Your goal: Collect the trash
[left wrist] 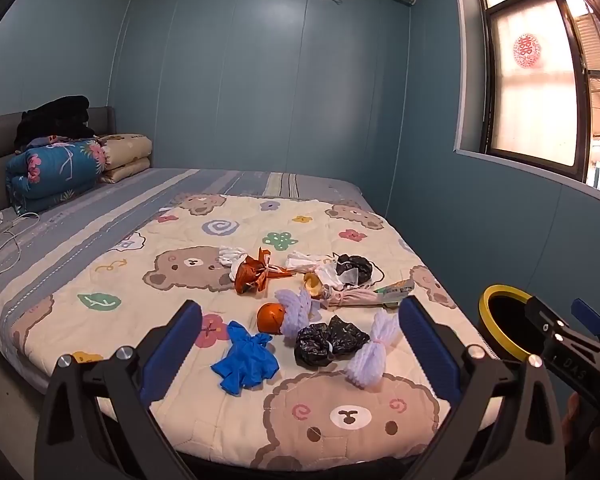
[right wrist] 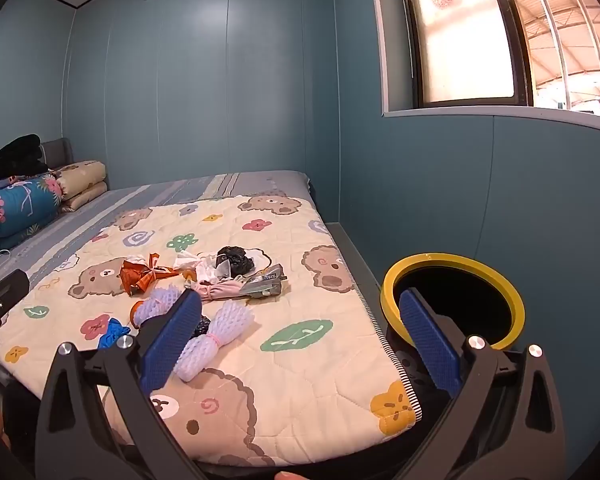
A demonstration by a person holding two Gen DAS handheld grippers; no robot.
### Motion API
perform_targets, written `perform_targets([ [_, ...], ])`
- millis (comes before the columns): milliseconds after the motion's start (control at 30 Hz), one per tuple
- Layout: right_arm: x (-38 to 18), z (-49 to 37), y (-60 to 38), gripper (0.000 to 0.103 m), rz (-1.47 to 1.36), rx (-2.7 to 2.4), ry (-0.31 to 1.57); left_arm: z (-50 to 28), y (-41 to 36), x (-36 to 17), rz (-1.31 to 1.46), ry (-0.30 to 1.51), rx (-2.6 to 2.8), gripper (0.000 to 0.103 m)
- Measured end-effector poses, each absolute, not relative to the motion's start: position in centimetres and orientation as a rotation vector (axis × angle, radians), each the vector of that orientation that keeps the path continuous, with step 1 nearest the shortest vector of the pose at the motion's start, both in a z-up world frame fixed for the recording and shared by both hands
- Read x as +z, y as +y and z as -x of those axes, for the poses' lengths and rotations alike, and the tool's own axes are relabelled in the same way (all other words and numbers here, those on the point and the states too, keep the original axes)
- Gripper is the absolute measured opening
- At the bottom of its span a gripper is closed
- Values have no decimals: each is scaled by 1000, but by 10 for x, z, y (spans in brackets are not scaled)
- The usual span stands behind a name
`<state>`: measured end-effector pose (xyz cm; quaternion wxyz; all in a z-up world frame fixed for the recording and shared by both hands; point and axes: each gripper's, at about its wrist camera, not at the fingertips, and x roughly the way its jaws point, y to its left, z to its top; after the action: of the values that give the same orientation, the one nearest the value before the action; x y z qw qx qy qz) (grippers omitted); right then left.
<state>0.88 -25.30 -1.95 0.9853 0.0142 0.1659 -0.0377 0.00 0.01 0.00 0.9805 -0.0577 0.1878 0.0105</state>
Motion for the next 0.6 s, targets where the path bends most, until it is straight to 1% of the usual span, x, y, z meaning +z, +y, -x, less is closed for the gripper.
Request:
perform_targets([
  [600, -20, -9, -252, 95, -29, -77, 334, 0, 0, 1, 113, 373, 26, 95],
])
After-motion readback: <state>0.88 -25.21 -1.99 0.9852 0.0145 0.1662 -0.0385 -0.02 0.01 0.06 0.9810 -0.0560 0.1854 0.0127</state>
